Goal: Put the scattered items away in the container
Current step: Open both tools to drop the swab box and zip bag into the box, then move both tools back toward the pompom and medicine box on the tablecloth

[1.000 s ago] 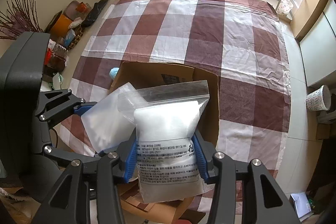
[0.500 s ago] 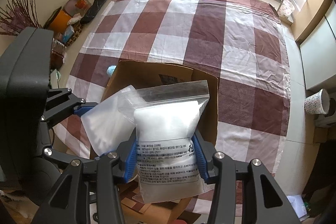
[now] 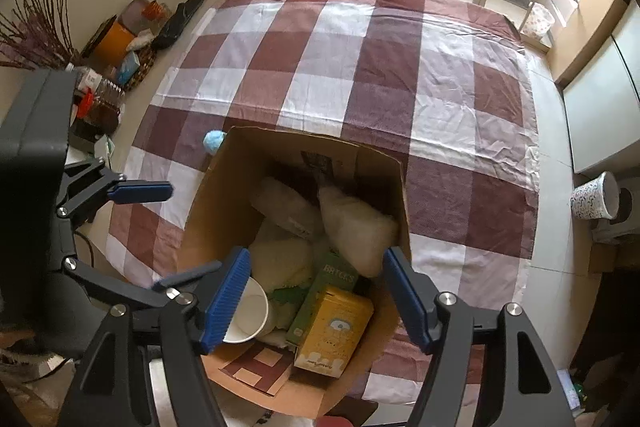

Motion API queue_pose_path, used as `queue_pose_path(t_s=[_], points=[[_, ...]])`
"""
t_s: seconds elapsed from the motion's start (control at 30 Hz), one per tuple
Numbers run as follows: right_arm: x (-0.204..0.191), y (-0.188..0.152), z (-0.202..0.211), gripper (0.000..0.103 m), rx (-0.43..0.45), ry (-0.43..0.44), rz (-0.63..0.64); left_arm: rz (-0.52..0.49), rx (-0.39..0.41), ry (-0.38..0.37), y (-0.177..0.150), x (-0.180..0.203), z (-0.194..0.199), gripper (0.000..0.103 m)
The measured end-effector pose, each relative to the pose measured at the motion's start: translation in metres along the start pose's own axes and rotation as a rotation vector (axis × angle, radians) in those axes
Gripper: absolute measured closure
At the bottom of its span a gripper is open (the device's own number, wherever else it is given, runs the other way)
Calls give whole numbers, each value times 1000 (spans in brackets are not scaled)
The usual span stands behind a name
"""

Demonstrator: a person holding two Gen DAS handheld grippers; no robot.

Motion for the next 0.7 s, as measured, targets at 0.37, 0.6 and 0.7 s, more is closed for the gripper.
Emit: queue_pose_path(t_s=[0.37,0.6,0.7], points=[[-4,-24,17,32,13,-52,-66,152,57,16,-25,-71,22,22],[-40,-50,33,32,49,-30,-92,240,87,73,-32,-135,12,22],[-66,-53,39,32,90,10,-86,291,101,60,-29,-163,-3,22]])
Point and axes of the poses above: each gripper's, at about its wrist camera, not at the fingertips, and z roughly against the way its jaws point, x to its right, y to its top, the point moved 2 cm from there along -z, roughly the way its jaws point, and after that the axes turned 5 degrees about -y, right-handed, at the moved point
